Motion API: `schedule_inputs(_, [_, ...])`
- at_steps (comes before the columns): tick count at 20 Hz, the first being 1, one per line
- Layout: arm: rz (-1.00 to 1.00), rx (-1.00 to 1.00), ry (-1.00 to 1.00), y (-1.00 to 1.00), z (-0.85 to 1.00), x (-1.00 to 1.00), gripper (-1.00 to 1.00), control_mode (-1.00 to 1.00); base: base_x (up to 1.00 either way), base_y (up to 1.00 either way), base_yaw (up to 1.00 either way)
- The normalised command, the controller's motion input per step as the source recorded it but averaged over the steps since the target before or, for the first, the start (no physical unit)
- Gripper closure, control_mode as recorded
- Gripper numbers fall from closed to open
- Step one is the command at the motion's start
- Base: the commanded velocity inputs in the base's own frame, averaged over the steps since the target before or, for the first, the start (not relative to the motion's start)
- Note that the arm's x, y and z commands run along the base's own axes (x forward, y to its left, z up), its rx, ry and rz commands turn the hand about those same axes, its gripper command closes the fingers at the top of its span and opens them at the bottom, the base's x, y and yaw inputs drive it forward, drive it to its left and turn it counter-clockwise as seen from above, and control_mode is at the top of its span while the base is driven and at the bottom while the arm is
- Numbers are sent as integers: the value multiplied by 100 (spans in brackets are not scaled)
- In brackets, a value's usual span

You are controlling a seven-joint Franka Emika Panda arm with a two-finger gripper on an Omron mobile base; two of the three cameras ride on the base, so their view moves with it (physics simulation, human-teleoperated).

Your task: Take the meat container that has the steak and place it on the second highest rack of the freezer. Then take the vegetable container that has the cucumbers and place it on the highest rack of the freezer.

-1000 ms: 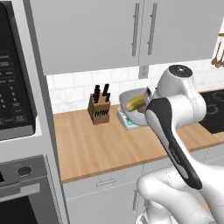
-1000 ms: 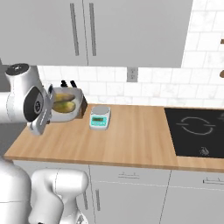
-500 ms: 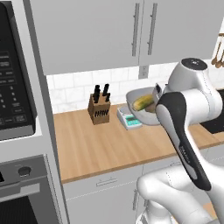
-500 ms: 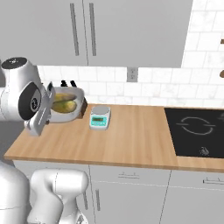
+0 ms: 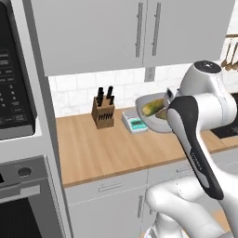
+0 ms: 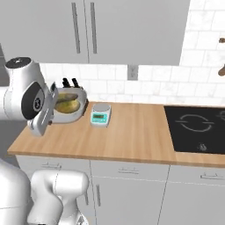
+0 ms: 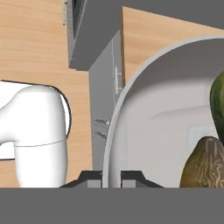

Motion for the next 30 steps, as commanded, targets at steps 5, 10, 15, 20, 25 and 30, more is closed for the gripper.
schedule_inputs(5, [0, 0, 0, 0, 0, 0, 100, 100, -100, -69, 35])
schedule_inputs(10, [0, 0, 0, 0, 0, 0, 100, 100, -84, -53, 69])
schedule_inputs(15, [0, 0, 0, 0, 0, 0, 100, 100, -34, 0, 100])
schedule_inputs(20, [0, 0, 0, 0, 0, 0, 100, 100, -5, 12, 97])
schedule_inputs(25, [0, 0, 0, 0, 0, 0, 100, 100, 37, 28, 78])
schedule_inputs(30, [0, 0, 0, 0, 0, 0, 100, 100, 69, 31, 69])
